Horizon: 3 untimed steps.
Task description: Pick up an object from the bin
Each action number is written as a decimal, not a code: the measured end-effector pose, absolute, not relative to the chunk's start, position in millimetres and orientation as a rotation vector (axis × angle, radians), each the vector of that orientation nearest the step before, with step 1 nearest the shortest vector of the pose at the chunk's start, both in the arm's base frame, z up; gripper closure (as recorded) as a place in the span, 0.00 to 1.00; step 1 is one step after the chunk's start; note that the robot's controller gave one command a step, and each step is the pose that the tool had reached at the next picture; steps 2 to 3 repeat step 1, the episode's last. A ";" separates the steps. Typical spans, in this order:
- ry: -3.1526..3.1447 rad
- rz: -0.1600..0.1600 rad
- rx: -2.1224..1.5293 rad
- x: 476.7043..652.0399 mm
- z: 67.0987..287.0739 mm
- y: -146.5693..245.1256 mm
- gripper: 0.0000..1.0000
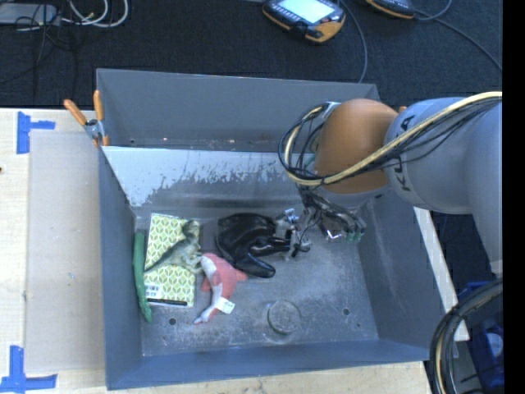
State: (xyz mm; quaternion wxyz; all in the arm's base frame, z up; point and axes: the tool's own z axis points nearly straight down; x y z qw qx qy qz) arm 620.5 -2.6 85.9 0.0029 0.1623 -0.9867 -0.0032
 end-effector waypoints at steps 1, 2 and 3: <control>-3.092 -0.010 0.509 620.1 96.1 -2.5 1.00; -3.092 -0.010 0.509 620.1 96.1 -2.5 1.00; -3.092 -0.010 0.509 620.1 96.1 -2.5 1.00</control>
Offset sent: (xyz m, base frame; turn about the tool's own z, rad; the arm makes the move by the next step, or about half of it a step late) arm 0.0000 -0.0002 0.0508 0.0000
